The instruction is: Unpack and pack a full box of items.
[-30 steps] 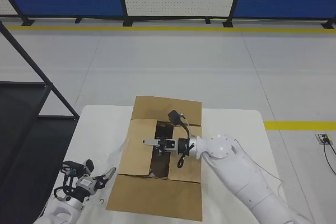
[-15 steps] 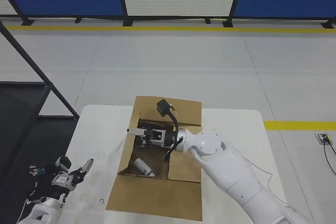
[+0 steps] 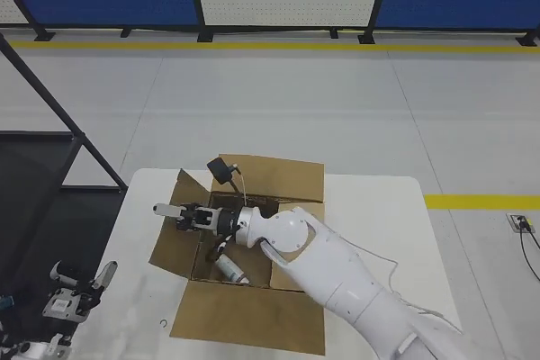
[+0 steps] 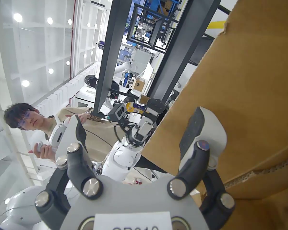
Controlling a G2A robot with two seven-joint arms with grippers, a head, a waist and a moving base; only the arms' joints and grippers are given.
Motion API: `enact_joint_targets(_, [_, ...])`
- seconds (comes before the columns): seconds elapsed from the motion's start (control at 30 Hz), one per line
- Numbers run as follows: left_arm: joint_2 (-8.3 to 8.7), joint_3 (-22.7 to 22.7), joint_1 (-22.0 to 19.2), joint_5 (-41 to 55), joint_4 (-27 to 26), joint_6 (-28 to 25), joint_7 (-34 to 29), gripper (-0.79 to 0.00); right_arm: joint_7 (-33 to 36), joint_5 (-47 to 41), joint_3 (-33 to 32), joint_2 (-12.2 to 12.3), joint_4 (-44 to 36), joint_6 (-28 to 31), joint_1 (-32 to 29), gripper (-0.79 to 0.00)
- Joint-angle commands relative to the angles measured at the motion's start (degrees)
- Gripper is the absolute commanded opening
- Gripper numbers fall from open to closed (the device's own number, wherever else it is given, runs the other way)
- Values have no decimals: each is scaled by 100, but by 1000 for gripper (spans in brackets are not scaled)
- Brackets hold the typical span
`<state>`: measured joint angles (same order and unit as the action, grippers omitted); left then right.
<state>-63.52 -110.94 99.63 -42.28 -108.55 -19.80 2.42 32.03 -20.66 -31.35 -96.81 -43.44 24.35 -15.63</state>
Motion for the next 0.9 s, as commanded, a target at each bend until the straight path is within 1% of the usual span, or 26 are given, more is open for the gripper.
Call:
enact_joint_targets(0.0, [-6, -18, 70, 69, -154, -105, -19, 0, -149, 84, 110, -138, 236, 114, 30, 0])
enact_joint_targets(0.1, [-11, -1, 85, 84, -288, -173, -94, 0, -143, 29, 177, -313, 598, 236, 75, 0])
enact_joint_targets(0.23, [-8, 171, -109, -48, -300, -188, -285, 0, -62, -134, 144, -485, 997, 592, 100, 0])
enact_joint_targets(0.37, [-5, 387, -384, -209, -123, -143, -464, 0, 107, -244, 75, -600, 1293, 863, 138, 0])
enact_joint_targets(0.47, [3, 559, -621, -225, 131, -194, -705, 0, 323, -355, -1, -656, 1447, 1021, 159, 0])
enact_joint_targets(0.53, [7, 605, -757, -385, 258, -144, -710, 0, 389, -351, -44, -681, 1531, 1181, 169, 0])
enact_joint_targets(0.67, [1, 667, -791, -370, 432, -194, -683, 0, 482, -387, -213, -670, 1618, 1619, 197, 0])
enact_joint_targets(0.87, [2, 671, -836, -565, 734, -56, -721, 0, 569, -416, -635, -484, 1620, 2222, 260, 0])
